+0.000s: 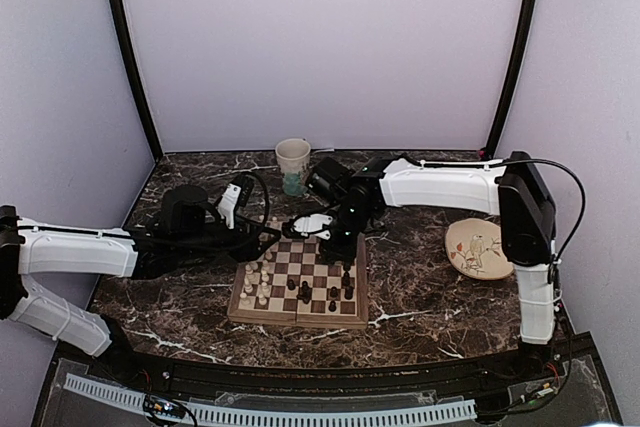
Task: Set up the chess pieces on the board
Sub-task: Pick up the bishop from the chessboard.
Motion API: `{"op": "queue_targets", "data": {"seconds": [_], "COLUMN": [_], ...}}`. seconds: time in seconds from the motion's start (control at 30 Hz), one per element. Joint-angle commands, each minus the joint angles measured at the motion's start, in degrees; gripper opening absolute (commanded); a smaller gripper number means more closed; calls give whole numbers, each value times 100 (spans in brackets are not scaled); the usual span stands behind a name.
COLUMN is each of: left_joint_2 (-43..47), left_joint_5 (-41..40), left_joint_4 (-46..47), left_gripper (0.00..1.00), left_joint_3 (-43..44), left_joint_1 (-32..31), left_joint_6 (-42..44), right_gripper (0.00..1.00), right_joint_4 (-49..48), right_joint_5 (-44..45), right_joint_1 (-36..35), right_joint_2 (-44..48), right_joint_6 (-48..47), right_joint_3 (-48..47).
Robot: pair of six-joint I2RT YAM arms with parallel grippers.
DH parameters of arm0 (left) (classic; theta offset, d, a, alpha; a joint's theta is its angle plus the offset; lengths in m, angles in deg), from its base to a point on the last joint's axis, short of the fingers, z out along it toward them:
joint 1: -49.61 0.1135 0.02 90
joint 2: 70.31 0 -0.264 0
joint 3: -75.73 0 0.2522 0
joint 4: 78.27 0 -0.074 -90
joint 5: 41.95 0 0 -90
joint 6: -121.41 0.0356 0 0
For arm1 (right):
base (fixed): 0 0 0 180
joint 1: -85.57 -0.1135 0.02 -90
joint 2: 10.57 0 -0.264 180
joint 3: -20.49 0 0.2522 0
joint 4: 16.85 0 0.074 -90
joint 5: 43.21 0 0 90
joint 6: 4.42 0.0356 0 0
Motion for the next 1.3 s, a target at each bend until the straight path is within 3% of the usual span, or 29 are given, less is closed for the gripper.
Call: {"op": "queue_targets", "data": {"seconds": [0.0,0.73,1.27], "left_joint_2": [90,97,241], "left_joint_5": [-8,38,-21], "left_joint_4": [123,141,48], "left_gripper": [56,56,56], "left_joint_3": [-125,-162,-137], "left_joint_1": [33,58,96], "left_joint_6": [-73,9,21], "right_gripper": [20,24,9], "right_joint_4": [161,683,548], "right_joint_5": [296,558,-3], "right_joint_1": [-82,-215,-189], "right_joint_2": [-187,-895,-735], "right_joint_6": [38,134,219], "right_joint_3": [-269,-909,-1199]}}
